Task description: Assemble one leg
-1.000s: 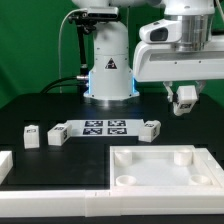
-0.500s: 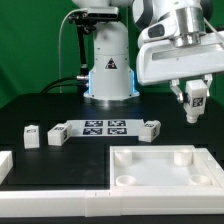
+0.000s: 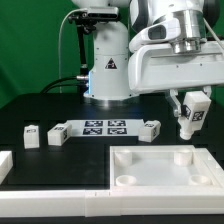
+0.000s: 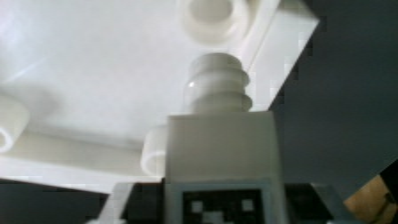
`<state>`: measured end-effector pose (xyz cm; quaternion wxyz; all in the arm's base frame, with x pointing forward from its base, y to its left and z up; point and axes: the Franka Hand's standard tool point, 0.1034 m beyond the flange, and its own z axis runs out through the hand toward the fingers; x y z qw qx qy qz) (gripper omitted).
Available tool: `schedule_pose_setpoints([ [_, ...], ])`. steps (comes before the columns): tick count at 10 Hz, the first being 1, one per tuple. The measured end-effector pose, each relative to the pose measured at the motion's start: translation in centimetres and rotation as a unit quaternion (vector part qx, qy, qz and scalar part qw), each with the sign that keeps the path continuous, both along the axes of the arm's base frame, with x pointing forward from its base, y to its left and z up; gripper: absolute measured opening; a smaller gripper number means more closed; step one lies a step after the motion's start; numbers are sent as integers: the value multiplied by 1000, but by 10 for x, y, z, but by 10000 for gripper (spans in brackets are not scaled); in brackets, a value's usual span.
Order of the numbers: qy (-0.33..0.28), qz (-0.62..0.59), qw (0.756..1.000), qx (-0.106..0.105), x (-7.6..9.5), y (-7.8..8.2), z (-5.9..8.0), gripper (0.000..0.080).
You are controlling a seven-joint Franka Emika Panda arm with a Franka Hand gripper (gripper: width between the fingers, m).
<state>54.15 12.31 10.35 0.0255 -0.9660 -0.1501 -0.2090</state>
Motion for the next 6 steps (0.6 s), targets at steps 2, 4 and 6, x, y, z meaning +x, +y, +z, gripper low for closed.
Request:
schedule_pose_setpoints([
  [2,-3,-5,1000,0,16,-6,-6,285],
  [4,-4,-5,1000,1,15,-6,-7,285],
  [6,-31,-3,1000,4,20,-6,-5,285],
])
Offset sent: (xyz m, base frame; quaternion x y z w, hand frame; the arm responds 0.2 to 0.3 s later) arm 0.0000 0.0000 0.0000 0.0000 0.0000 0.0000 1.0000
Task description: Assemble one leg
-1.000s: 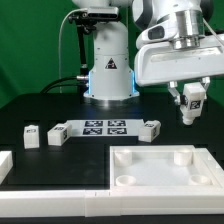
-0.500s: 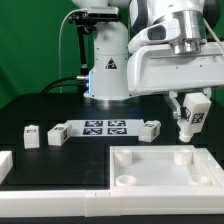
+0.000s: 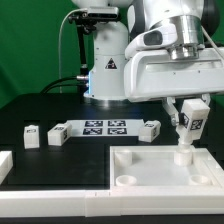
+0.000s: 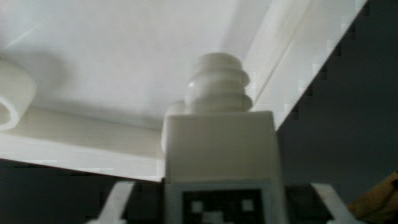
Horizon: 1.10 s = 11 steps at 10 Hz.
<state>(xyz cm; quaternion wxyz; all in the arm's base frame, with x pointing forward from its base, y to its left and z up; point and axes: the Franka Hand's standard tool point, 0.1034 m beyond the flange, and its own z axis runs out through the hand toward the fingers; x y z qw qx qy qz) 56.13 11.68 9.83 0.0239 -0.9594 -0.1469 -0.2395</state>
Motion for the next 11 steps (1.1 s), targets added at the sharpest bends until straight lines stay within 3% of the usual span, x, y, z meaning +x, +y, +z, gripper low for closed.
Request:
schedule_pose_setpoints([
  [2,-69,1,998,6,14,-7,-3,285],
  [3,-50,-1,999,3,10,-14,-23,285],
  [4,-29,0,1000,-1,14,-16,-28,285],
  [8,-36,8,999,-1,37,-6,-24,285],
  [11,-34,7,999,-2,35,-8,-26,285],
])
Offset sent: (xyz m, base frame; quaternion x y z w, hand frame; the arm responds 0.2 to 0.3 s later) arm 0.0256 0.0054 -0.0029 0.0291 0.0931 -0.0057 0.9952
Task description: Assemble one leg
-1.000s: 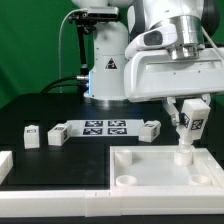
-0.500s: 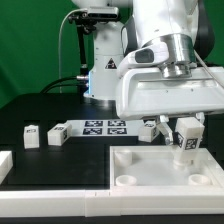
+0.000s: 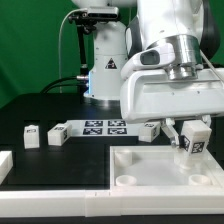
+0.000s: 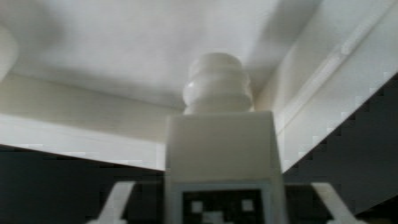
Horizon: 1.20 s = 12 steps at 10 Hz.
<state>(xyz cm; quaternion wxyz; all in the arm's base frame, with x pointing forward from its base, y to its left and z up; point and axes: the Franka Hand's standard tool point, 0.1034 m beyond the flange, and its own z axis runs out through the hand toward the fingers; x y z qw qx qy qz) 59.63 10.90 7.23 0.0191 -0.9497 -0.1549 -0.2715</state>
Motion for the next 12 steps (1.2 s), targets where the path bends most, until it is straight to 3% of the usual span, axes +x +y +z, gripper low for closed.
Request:
schedule_pose_setpoints([
  [2,11,1,1000,-1,4,3,4,285],
  [4,8,3,1000,1,20,9,12,285],
  [8,6,8,1000,4,31,18,5,285],
  [10,-14,6,1000,7,32,17,5,285],
  [12,-20,2,1000,7,28,11,-7,285],
])
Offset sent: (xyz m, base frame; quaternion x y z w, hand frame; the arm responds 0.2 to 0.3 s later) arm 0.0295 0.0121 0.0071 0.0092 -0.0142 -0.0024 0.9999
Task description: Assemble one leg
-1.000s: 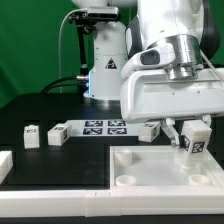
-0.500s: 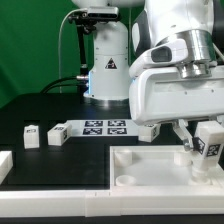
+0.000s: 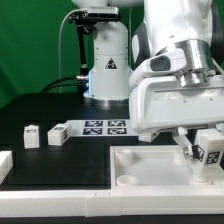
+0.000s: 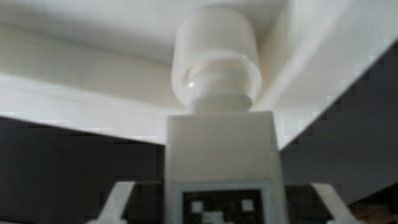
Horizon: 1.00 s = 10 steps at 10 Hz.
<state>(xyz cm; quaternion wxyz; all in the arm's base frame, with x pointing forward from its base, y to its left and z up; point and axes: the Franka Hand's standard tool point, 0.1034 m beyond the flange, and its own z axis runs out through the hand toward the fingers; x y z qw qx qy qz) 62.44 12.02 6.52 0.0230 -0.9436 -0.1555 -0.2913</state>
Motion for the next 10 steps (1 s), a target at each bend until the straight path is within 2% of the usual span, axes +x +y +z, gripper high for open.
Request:
schedule_pose_setpoints([
  [5,-21,-4,1000,2,-1,-7,-3,285],
  [8,-1,-3,1000,-1,-2,-7,-5,292],
  [9,0,-3,1000,-1,-3,-7,-6,471],
  [10,0,-3,1000,-2,-3,-7,-6,471],
])
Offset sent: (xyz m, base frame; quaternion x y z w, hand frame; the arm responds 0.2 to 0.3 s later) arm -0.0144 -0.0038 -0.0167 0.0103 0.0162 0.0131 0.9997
